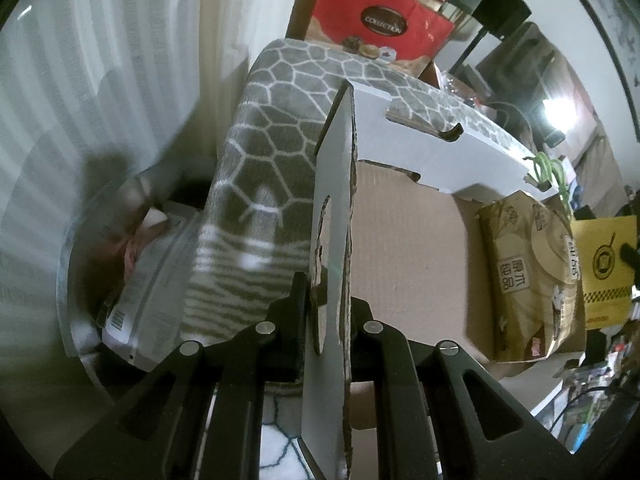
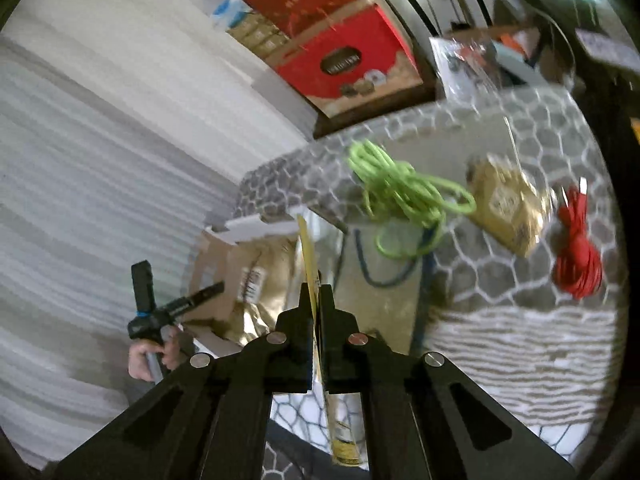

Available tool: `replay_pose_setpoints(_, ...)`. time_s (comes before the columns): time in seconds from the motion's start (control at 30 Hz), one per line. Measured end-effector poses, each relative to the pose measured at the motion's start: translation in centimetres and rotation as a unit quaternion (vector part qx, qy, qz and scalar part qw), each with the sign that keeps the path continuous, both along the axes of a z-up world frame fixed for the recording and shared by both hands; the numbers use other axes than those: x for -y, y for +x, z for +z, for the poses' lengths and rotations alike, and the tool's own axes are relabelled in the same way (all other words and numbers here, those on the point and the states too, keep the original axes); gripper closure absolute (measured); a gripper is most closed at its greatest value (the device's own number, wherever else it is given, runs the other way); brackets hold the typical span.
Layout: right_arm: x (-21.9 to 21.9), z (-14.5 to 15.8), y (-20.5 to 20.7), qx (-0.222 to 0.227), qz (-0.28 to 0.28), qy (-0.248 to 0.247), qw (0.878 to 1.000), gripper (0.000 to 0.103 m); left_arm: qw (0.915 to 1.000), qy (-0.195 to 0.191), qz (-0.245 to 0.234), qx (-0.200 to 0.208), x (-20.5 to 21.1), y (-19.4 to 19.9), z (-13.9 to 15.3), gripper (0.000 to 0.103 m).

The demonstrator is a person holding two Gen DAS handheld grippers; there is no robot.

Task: Organize objects
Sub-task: 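Lift the yellow paper bag and carry it toward the tray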

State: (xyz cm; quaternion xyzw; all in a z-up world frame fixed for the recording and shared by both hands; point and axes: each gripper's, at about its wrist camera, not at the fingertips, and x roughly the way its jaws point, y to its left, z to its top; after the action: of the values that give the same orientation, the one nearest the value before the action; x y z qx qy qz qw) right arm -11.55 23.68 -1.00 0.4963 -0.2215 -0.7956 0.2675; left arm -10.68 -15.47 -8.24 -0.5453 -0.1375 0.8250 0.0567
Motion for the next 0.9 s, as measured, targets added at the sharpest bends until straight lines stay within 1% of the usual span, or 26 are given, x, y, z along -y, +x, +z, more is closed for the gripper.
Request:
replay_pose_setpoints(0.07, 0.7, 0.5, -0.3, 0.000, 0.005, 0.017, 1.000, 0.101, 1.0000, -0.001, -0.001, 0.000, 0.1, 0.0, 0.0, 0.092)
replay_pose_setpoints(0.2, 1.6, -1.5, -0.9, 0.030, 0.009, 0.023, 0.999, 0.101, 1.0000, 0.004, -0.003, -0.001, 0.3, 0.0, -0.1, 0.092)
replay_pose_setpoints(0.33, 2.0, -3.0, -1.2, 0.044, 0.011, 0.023, 0.999, 0.101, 1.0000, 0.000, -0.003, -0.001, 0.1, 0.0, -0.1, 0.092)
replay_pose_setpoints(0.37, 2.1, -3.5, -1.3, 0.053, 0.014, 0.019, 0.998, 0.101, 1.0000, 0.001, -0.003, -0.001, 0.0, 0.0, -0.1, 0.092)
replay_pose_setpoints(0.47, 1.6, -5.4, -1.6, 0.070, 0.007, 0.035, 0.997, 0.097, 1.0000, 0.001, -0.004, -0.001, -0.1, 0.1, -0.1, 0.092)
replay_pose_setpoints(0.6, 0.9, -8.5, -1.6, 0.121, 0.011, 0.015, 0.992, 0.096, 1.0000, 0.000, -0.003, -0.002, 0.0, 0.1, -0.1, 0.092)
replay_pose_setpoints(0.67, 0.8, -9.7, -1.3, 0.123, 0.009, 0.020, 0.992, 0.096, 1.0000, 0.001, -0.003, -0.001, 0.0, 0.1, -0.1, 0.092)
replay_pose_setpoints(0.7, 0.8, -9.8, -1.2, 0.121, 0.009, 0.015, 0.993, 0.099, 1.0000, 0.002, -0.003, -0.001, -0.1, 0.1, 0.0, 0.092)
replay_pose_setpoints(0.8, 0.7, -9.6, -1.0, 0.109, 0.004, -0.009, 0.994, 0.102, 1.0000, 0.000, -0.003, -0.001, -0.1, 0.0, 0.0, 0.092)
replay_pose_setpoints(0.9, 0.5, -8.6, -1.0, 0.095, 0.000, -0.031, 0.995, 0.102, 1.0000, 0.002, -0.002, -0.001, -0.1, 0.1, 0.0, 0.092)
